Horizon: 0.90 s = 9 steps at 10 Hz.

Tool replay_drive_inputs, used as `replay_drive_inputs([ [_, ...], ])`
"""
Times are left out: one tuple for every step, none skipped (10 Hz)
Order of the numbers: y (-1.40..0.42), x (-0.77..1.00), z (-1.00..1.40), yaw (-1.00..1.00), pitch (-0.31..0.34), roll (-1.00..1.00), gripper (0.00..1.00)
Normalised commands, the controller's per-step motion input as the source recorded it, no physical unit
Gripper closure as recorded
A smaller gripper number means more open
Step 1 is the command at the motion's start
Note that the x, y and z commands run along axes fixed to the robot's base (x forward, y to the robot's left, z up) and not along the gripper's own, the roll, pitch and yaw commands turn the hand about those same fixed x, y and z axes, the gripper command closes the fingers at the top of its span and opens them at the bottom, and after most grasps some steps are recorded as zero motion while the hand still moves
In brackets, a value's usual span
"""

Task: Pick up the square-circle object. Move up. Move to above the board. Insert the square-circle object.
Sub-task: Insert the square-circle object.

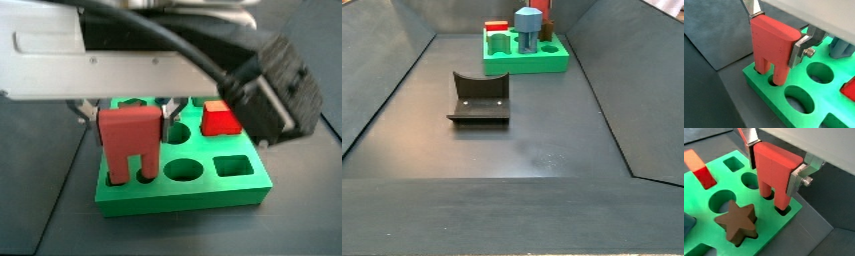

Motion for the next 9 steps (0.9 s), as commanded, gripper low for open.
replay_drive_inputs([
  [-0.19,0.00,-0.15,-0.05,-0.003,0.04,1.00],
  [-0.09,0.00,-0.07,-0.05,-0.007,0.00,1.00],
  [0.00,0.00,-0.04,-0.09,0.000,0.00,1.00],
  [0.02,0.00,0.00,-0.16,0.000,0.00,1.00],
  [0.05,0.00,0.00,-0.23,0.000,0.00,1.00],
  [0.02,0.00,0.00,-0.24,0.000,0.00,1.00],
  [0.09,0.00,0.00,-0.22,0.000,0.00,1.00],
  [0.10,0.00,-0.03,-0.07,0.000,0.02,1.00],
  [0.10,0.00,-0.01,0.00,0.000,0.03,1.00],
])
